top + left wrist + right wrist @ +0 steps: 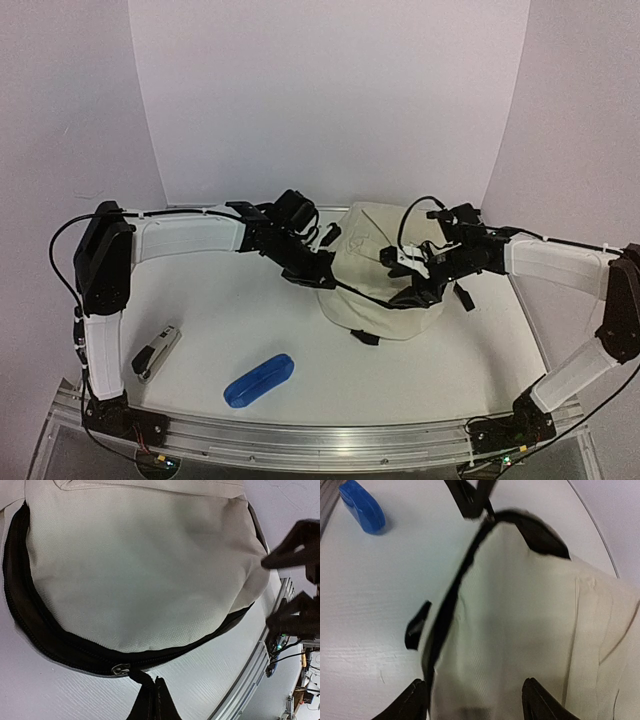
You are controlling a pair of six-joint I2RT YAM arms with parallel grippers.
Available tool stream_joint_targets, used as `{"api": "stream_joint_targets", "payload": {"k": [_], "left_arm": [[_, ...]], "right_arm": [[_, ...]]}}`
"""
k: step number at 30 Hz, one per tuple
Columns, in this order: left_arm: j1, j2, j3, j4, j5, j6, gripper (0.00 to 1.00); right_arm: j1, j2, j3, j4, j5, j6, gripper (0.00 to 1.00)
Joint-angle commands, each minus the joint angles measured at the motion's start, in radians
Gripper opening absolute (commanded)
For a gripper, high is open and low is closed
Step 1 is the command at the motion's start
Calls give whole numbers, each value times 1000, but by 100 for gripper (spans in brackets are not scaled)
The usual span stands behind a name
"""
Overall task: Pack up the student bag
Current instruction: Zip the student bag at the center of the board.
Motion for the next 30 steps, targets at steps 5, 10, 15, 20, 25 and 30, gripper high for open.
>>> {"api": "stream_joint_targets", "payload": {"k": [5,10,15,20,25,30], "left_arm": [[-4,-24,40,31,57,-30,0],[-4,-42,30,20,66,-40,0],[-2,-52,9,16,55,-46,0],[29,-43,11,11,-1,-51,0],[89,0,55,-29,-123,-36,0],[135,75,135,-68,-160,-6,0]], "right_arm": [[173,113,56,236,20,370,59],[199,212,72,358,122,445,50],[202,240,73,401,200,440,20],[202,153,21,372,209,398,0],[202,8,-90,266,160,288,0],[202,-97,-217,181,164,165,0]]}}
